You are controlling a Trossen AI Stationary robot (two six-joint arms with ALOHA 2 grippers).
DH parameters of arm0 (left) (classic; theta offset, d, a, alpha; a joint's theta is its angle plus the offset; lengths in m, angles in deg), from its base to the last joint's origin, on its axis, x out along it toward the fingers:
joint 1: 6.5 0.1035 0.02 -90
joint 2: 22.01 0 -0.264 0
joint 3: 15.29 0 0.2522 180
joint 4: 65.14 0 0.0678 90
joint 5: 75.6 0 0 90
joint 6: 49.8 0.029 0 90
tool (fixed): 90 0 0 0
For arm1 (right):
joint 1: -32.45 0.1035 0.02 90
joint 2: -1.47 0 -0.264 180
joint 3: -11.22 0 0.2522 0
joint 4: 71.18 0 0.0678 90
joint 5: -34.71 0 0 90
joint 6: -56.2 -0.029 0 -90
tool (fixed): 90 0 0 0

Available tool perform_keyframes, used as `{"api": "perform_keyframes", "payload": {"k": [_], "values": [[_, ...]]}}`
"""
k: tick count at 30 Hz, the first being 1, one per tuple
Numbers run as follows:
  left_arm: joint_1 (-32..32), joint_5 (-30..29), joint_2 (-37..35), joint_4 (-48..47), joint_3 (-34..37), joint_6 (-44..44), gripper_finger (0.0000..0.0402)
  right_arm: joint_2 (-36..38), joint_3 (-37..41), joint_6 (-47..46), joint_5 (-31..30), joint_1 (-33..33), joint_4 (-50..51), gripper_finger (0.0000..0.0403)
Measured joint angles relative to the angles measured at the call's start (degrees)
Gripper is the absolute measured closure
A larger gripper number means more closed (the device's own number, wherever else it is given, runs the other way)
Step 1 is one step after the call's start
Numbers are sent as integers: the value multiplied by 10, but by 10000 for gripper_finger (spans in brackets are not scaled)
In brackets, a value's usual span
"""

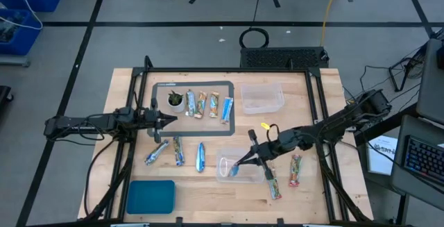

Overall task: Pick and place Granola Bars by type
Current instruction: Put the middle red granola bar into the bottom transparent bin

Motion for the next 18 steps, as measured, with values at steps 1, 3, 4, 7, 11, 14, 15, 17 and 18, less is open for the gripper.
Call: {"api": "perform_keyframes", "payload": {"k": [1,3,4,7,11,14,15,17,18], "values": [[0,0,0,0,0,0,378,-8,-2,-3,0,0,-2,403],[0,0,0,0,0,0,378,-22,-5,-9,0,-1,-2,403],[0,0,0,0,0,0,378,-28,-6,-13,0,-1,-2,403],[0,0,0,0,0,0,378,-44,-7,-21,-2,-1,-9,403],[0,0,0,0,0,0,378,-60,-7,-28,-17,-1,-10,403],[0,0,0,0,0,0,378,-67,-7,-31,-34,-2,-4,403],[0,0,0,0,0,0,378,-67,-7,-32,-34,-4,0,403],[0,0,0,0,0,0,378,-67,-7,-38,-34,-7,4,403],[0,0,0,0,0,0,378,-67,-7,-42,-34,-9,7,403]]}}
